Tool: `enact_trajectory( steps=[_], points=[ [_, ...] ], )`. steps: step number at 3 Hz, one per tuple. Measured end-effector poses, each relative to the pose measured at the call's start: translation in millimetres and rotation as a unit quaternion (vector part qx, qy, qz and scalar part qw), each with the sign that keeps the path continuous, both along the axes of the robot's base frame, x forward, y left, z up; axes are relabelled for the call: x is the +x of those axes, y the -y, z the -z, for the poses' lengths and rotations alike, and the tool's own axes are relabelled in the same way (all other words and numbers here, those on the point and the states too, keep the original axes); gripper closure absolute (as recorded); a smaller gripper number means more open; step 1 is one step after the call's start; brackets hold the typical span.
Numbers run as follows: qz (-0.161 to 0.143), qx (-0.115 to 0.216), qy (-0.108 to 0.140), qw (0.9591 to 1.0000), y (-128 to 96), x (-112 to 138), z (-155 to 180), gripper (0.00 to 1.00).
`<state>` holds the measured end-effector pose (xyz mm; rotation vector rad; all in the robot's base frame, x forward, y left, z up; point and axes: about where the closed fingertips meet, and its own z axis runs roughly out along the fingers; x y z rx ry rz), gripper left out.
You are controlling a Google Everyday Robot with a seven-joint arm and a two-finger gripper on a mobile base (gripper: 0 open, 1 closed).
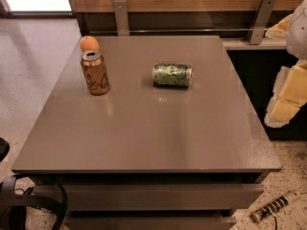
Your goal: Place green can upright
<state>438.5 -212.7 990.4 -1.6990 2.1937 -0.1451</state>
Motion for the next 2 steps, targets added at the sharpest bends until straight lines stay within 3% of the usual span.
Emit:
enact_trajectory(
  steps=[1, 2],
  points=[
    [0.000, 0.000, 0.000, 1.0000, 0, 0, 0, 0.00],
    [-0.009, -0.014, 0.016, 0.9997, -14, 43, -1, 0.00]
  ],
)
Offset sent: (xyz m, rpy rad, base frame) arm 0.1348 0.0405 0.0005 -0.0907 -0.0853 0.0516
